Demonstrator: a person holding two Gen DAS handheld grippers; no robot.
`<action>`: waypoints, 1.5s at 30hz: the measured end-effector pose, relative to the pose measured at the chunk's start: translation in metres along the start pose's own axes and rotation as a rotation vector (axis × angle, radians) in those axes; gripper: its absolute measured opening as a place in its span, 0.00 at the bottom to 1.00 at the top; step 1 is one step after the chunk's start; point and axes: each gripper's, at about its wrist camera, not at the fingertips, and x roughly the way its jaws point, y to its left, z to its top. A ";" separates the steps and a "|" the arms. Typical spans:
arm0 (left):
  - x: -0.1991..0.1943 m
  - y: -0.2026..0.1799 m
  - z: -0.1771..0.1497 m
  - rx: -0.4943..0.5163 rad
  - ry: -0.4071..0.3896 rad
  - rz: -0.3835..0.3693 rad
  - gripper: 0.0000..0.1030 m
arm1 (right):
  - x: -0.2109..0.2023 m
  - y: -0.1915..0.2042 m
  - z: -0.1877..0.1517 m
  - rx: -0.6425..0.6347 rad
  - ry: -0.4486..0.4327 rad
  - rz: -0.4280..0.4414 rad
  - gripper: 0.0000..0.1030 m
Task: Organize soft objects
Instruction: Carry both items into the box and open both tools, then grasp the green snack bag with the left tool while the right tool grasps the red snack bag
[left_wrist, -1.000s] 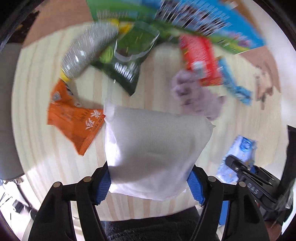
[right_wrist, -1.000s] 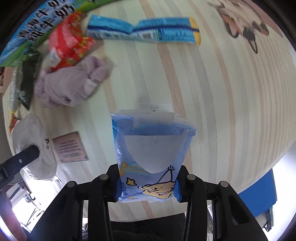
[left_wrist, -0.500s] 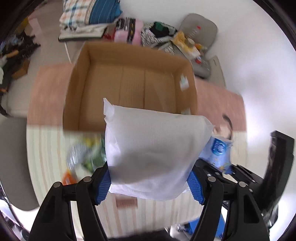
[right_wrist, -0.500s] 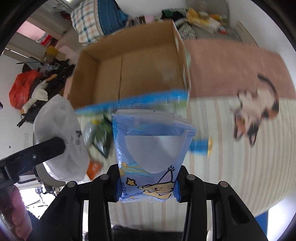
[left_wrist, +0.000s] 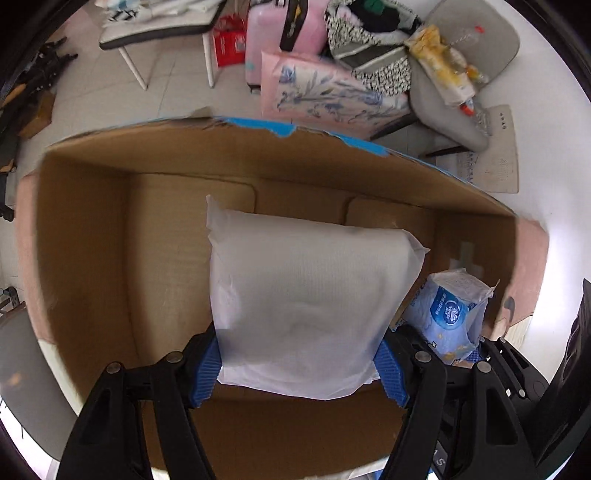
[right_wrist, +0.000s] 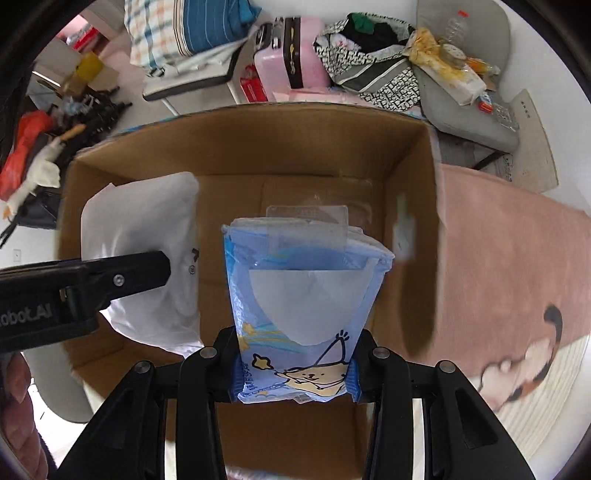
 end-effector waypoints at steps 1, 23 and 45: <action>0.004 0.000 0.003 -0.004 0.011 0.000 0.67 | 0.008 -0.002 0.007 0.002 0.014 -0.004 0.42; -0.032 -0.001 -0.018 0.054 -0.025 0.028 0.89 | -0.001 0.008 0.019 0.007 0.044 -0.064 0.90; -0.072 0.042 -0.247 0.143 -0.457 0.344 0.97 | -0.075 0.064 -0.183 -0.087 -0.141 -0.035 1.00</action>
